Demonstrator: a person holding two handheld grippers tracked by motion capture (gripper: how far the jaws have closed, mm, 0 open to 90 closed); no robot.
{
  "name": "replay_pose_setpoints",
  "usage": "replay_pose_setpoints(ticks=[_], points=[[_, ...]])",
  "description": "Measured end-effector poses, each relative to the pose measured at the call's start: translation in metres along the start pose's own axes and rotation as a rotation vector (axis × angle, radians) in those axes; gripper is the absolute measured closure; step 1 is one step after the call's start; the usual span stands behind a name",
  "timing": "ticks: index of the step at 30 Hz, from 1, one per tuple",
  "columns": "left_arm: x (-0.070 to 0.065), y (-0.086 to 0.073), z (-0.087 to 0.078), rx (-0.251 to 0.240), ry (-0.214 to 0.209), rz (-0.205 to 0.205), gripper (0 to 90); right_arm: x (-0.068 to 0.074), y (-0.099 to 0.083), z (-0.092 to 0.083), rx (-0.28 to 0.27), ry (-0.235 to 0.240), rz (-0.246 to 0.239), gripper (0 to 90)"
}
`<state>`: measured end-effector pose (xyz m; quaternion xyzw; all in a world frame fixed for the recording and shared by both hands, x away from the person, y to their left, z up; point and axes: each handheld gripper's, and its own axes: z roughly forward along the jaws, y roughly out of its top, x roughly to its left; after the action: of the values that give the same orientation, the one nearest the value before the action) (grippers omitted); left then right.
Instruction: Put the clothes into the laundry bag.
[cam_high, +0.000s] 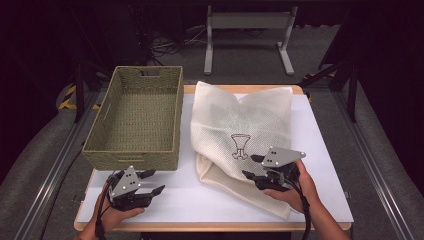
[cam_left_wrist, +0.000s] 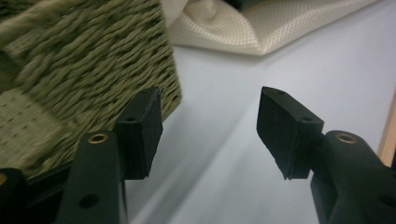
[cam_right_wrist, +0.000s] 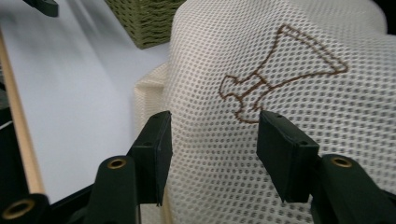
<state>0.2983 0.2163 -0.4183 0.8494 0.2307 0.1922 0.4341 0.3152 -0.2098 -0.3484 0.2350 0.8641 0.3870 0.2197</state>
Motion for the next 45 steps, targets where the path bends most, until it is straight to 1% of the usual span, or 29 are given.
replay_pose_setpoints(ticks=[2,4,5,6,7,8,10,11,12,14,17,21,23,24,25,26,27,28,29,30,31,33,34,35,36,38,41,42,45], points=[[0.002,-0.005,-0.005,-0.004,0.016,-0.007,35.9,-0.001,0.002,-0.003,0.003,-0.026,-0.027,44.8],[0.005,-0.010,-0.009,0.002,0.028,-0.016,32.2,-0.001,-0.001,-0.008,-0.017,-0.032,-0.030,43.7],[0.006,-0.013,-0.011,0.003,0.031,-0.020,30.8,0.000,-0.004,-0.009,-0.018,-0.034,-0.042,43.1],[0.009,-0.016,-0.013,0.012,0.045,-0.030,29.6,0.001,-0.007,-0.011,-0.015,-0.048,-0.055,42.0],[0.010,-0.018,-0.014,0.015,0.048,-0.038,27.3,0.002,-0.012,-0.013,-0.013,-0.068,-0.066,41.3],[0.013,-0.021,-0.016,0.014,0.045,-0.047,25.2,0.001,-0.015,-0.015,-0.015,-0.072,-0.070,40.7],[0.017,-0.027,-0.018,0.016,0.047,-0.068,22.9,0.001,-0.023,-0.018,-0.034,-0.078,-0.062,38.5],[0.018,-0.029,-0.019,0.021,0.056,-0.070,20.3,0.000,-0.031,-0.024,-0.040,-0.103,-0.066,37.8],[0.019,-0.032,-0.020,0.024,0.071,-0.070,20.3,0.000,-0.031,-0.024,-0.040,-0.103,-0.066,37.8],[0.021,-0.035,-0.023,0.021,0.080,-0.074,19.3,-0.001,-0.038,-0.029,-0.045,-0.118,-0.064,36.5],[0.024,-0.040,-0.026,0.015,0.096,-0.096,17.7,-0.005,-0.052,-0.038,-0.052,-0.144,-0.039,35.8],[0.026,-0.043,-0.029,0.019,0.137,-0.124,17.0,-0.012,-0.075,-0.051,-0.081,-0.180,0.030,36.1],[0.027,-0.044,-0.031,0.011,0.153,-0.129,15.5,-0.016,-0.088,-0.053,-0.075,-0.195,0.063,35.3],[0.027,-0.045,-0.032,0.009,0.164,-0.127,15.2,-0.017,-0.092,-0.054,-0.067,-0.200,0.067,35.0],[0.026,-0.046,-0.033,0.007,0.166,-0.134,14.7,-0.017,-0.097,-0.054,-0.057,-0.220,0.068,35.0],[0.027,-0.047,-0.034,0.005,0.169,-0.133,13.6,-0.019,-0.106,-0.055,-0.064,-0.241,0.092,34.7],[0.029,-0.050,-0.034,0.002,0.189,-0.145,13.2,-0.019,-0.111,-0.056,-0.075,-0.256,0.106,34.4],[0.029,-0.050,-0.034,0.002,0.189,-0.145,12.4,-0.019,-0.111,-0.056,-0.075,-0.256,0.106,34.4],[0.030,-0.051,-0.034,-0.004,0.195,-0.150,12.4,-0.018,-0.118,-0.056,-0.082,-0.288,0.101,33.9],[0.030,-0.052,-0.034,-0.006,0.201,-0.154,12.3,-0.017,-0.123,-0.055,-0.078,-0.314,0.082,33.8],[0.031,-0.053,-0.035,-0.011,0.203,-0.158,12.3,-0.016,-0.128,-0.055,-0.072,-0.325,0.081,33.1],[0.033,-0.054,-0.036,-0.027,0.206,-0.175,12.3,-0.019,-0.137,-0.053,-0.058,-0.324,0.132,31.5],[0.034,-0.054,-0.036,-0.036,0.203,-0.184,12.2,-0.020,-0.140,-0.051,-0.046,-0.339,0.135,31.0],[0.035,-0.054,-0.036,-0.041,0.199,-0.192,12.1,-0.021,-0.143,-0.050,-0.034,-0.353,0.126,30.8],[0.035,-0.054,-0.035,-0.041,0.200,-0.192,12.1,-0.023,-0.146,-0.049,-0.027,-0.355,0.125,30.8],[0.034,-0.054,-0.035,-0.033,0.202,-0.186,11.7,-0.026,-0.151,-0.051,-0.047,-0.357,0.149,30.6],[0.034,-0.055,-0.033,-0.023,0.203,-0.187,11.5,-0.033,-0.160,-0.050,-0.047,-0.367,0.201,29.4],[0.035,-0.055,-0.033,-0.023,0.202,-0.189,11.4,-0.034,-0.163,-0.048,-0.037,-0.367,0.209,29.1],[0.034,-0.055,-0.031,-0.010,0.201,-0.186,10.9,-0.036,-0.167,-0.042,-0.006,-0.360,0.200,28.2]])
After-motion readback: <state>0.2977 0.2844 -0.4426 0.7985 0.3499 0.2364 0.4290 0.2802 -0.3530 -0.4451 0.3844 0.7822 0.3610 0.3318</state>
